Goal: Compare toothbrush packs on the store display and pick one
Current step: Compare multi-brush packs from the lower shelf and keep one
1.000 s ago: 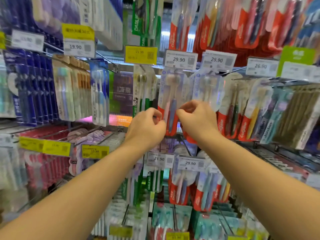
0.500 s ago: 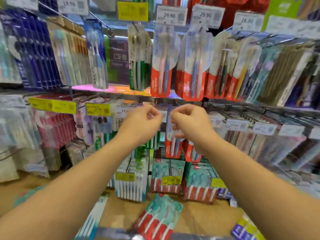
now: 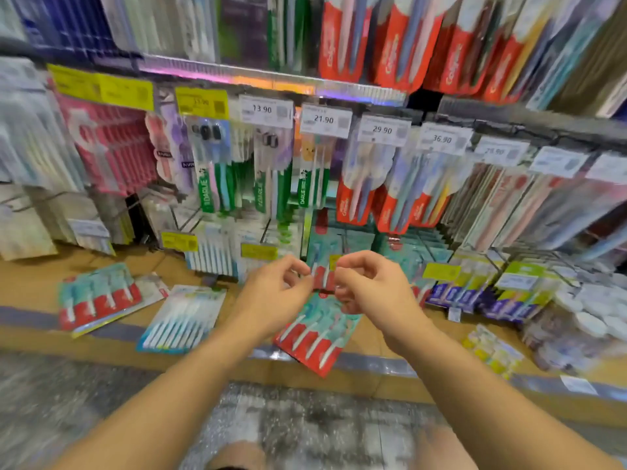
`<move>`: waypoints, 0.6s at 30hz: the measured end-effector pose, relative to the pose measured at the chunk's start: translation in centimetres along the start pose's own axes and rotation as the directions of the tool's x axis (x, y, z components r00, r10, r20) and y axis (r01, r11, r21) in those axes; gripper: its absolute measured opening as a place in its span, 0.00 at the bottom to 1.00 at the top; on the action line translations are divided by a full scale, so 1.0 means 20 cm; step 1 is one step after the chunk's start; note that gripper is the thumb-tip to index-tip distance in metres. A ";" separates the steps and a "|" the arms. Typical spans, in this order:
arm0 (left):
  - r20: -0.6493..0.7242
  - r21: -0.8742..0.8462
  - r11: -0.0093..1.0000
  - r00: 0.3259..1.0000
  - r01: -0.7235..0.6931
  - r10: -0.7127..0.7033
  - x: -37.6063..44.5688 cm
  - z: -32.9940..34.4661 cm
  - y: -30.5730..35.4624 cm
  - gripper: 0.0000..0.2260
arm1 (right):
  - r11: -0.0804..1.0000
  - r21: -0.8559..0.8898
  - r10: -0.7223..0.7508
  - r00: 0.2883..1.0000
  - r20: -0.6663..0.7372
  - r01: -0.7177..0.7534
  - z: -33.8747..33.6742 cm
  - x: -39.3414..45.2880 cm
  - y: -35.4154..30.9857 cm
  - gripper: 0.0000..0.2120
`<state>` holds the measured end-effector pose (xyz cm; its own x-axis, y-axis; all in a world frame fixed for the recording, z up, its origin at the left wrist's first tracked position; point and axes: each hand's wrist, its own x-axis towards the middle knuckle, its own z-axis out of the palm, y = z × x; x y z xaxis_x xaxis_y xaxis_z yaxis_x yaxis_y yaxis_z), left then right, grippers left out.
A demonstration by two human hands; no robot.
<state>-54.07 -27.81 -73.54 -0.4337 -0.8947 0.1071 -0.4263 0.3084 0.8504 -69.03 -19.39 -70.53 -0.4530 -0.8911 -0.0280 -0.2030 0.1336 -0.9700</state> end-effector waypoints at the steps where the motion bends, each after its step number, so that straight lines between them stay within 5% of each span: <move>1: 0.006 -0.013 1.000 1.000 0.022 -0.022 -0.02 0.03 -0.07 0.01 | 1.000 -0.001 0.018 1.000 0.010 -0.018 0.02 -0.01 0.06 0.03; 11: 0.024 0.007 0.983 0.983 0.184 -0.184 -0.22 0.14 -0.58 0.03 | 0.975 0.082 0.194 0.970 0.146 -0.207 0.34 -0.02 0.58 0.07; 18: -0.088 -0.059 0.952 0.948 0.302 -0.306 -0.30 -0.08 -0.81 0.02 | 0.963 0.045 0.243 0.926 0.290 -0.266 0.68 -0.02 0.57 0.05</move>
<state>-43.30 -27.84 -87.11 -0.2107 -0.9710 -0.1132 -0.4898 0.0046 0.8718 -59.29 -23.48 -84.88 -0.2167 -0.9183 -0.3313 -0.0356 0.3465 -0.9374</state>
